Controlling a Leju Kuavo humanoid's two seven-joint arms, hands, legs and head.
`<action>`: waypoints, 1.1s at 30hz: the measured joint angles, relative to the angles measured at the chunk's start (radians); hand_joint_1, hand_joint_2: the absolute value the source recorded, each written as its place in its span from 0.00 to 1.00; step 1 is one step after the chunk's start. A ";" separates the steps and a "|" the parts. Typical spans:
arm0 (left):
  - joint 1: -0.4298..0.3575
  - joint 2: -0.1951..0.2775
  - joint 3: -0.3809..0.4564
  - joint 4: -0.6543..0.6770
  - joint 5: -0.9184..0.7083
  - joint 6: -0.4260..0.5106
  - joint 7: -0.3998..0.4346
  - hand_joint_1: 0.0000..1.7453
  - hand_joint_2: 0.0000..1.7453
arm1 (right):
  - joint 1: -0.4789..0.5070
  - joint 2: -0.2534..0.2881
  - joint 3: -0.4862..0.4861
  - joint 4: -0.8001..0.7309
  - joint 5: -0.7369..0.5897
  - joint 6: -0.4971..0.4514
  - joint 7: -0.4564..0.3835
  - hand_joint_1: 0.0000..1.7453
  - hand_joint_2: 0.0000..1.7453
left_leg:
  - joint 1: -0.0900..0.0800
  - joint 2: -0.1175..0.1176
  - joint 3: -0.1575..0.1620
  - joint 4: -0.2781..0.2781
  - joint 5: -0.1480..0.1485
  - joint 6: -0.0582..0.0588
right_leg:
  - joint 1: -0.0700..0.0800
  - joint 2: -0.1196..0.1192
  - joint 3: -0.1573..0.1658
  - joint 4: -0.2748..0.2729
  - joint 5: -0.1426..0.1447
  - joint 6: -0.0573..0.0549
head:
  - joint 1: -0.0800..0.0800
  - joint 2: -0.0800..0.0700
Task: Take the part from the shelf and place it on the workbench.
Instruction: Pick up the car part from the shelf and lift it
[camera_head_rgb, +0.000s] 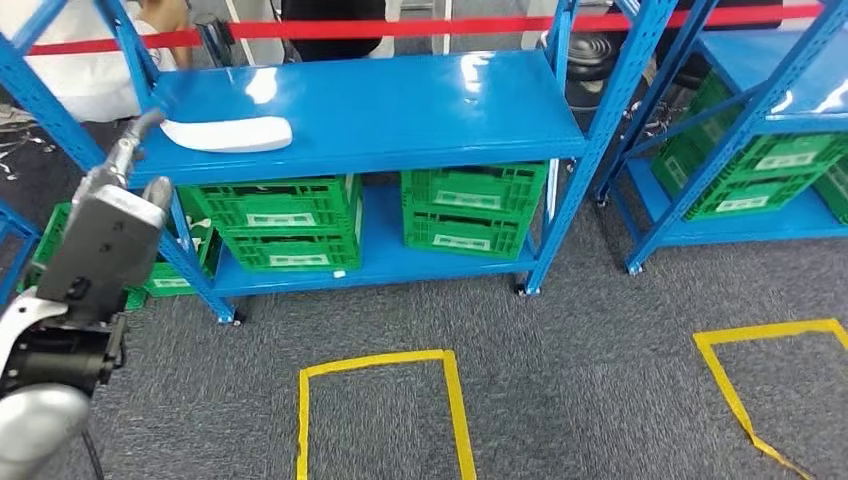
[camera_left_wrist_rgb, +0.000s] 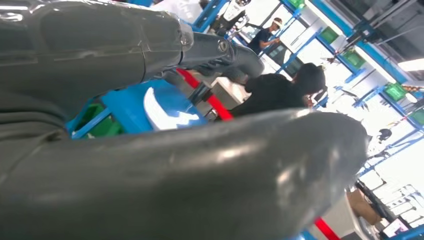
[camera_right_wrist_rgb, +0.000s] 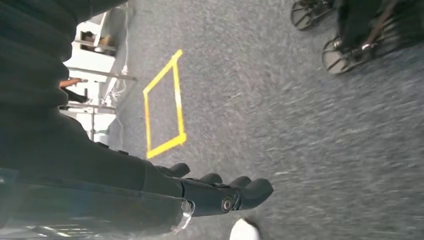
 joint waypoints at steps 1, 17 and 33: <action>0.000 0.000 0.000 0.000 0.000 0.000 0.000 0.00 0.00 | 0.000 0.000 0.000 0.000 0.000 0.000 0.000 0.00 1.00 | 0.002 0.002 -0.039 0.053 -0.024 -0.004 | -0.001 0.000 0.003 0.000 -0.004 0.000 | -0.002 0.000; 0.004 0.000 -0.001 0.003 0.000 0.000 0.000 0.00 0.00 | 0.001 0.005 0.000 0.002 0.000 0.001 -0.002 0.00 1.00 | 0.013 0.008 -0.030 -0.096 0.093 0.036 | -0.016 -0.002 -0.090 0.270 -0.155 0.073 | 0.006 0.000; 0.002 0.000 0.001 0.003 0.000 0.001 0.000 0.00 0.00 | 0.002 0.003 0.000 0.001 0.004 0.001 -0.012 0.00 1.00 | 0.002 0.003 -0.083 0.112 -0.051 -0.012 | 0.006 0.005 0.005 0.010 -0.018 -0.007 | -0.003 0.000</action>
